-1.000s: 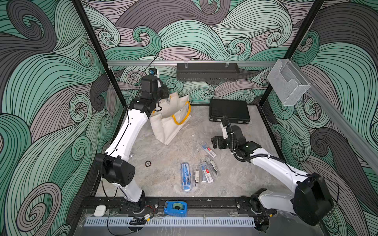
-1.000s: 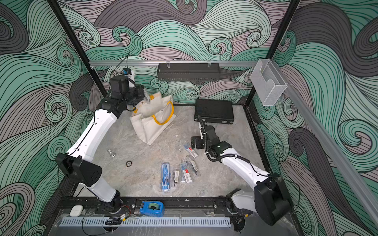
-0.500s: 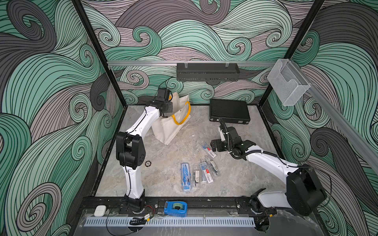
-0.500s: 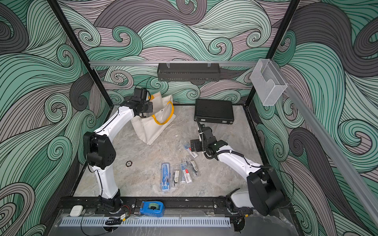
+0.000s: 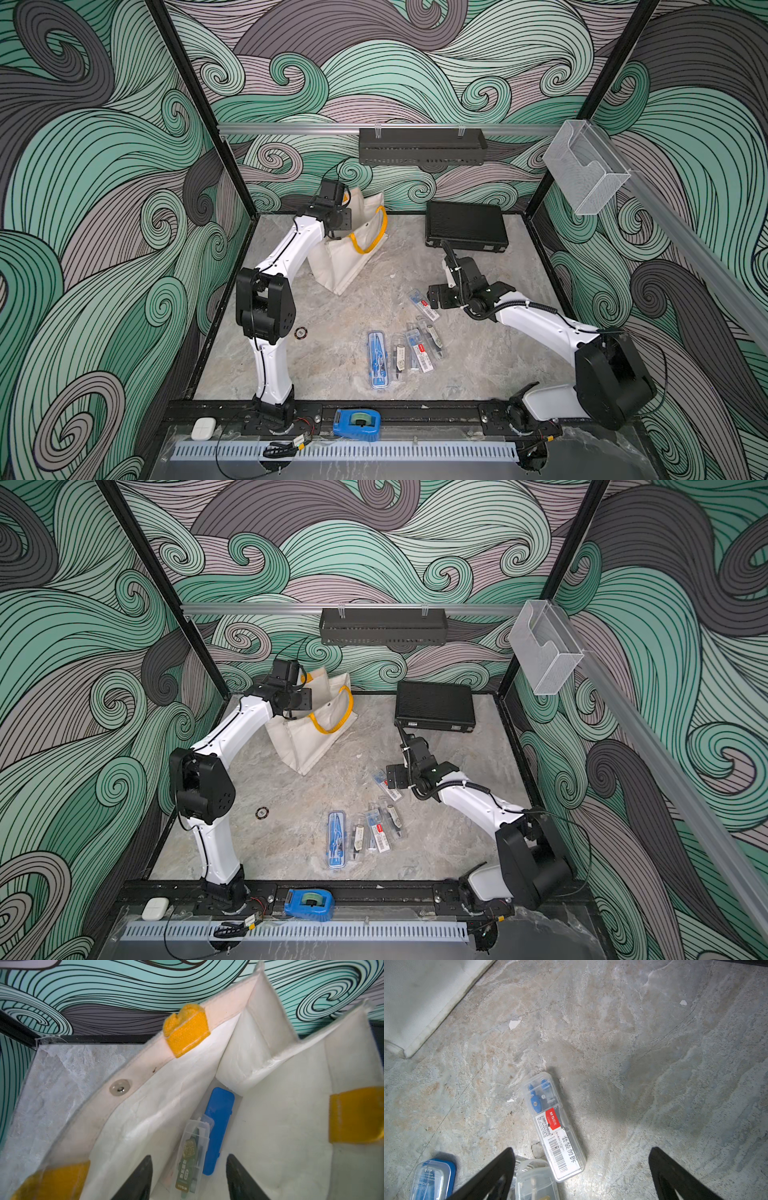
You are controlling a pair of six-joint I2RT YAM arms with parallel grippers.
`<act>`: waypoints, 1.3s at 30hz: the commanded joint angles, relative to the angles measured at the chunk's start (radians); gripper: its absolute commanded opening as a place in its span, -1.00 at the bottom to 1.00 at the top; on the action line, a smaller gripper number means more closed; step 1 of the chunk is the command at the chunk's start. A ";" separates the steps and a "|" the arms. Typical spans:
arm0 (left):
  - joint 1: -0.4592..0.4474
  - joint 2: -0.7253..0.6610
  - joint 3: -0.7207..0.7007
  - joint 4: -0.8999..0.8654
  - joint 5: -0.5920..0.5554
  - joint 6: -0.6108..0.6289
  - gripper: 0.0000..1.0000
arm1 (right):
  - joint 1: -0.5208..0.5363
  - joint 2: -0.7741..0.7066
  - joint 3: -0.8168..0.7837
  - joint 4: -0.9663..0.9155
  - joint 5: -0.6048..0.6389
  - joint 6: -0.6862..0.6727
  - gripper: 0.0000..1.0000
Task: Put the compass set into the canvas bag
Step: Place the compass set in the canvas bag, then pick up the compass set at the center of the board.
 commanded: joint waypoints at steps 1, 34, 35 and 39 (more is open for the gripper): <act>0.002 -0.079 0.038 -0.023 0.035 -0.008 0.46 | -0.004 0.004 0.023 -0.020 0.024 0.012 1.00; -0.368 -0.318 -0.524 0.172 0.257 -0.342 0.91 | 0.067 0.259 0.102 -0.011 -0.127 -0.092 0.69; -0.368 -0.313 -0.532 0.166 0.254 -0.352 0.90 | 0.071 0.270 0.110 -0.015 -0.118 -0.095 0.69; -0.372 -0.293 -0.547 0.140 0.240 -0.374 0.89 | 0.074 0.320 0.149 -0.039 -0.054 -0.070 0.67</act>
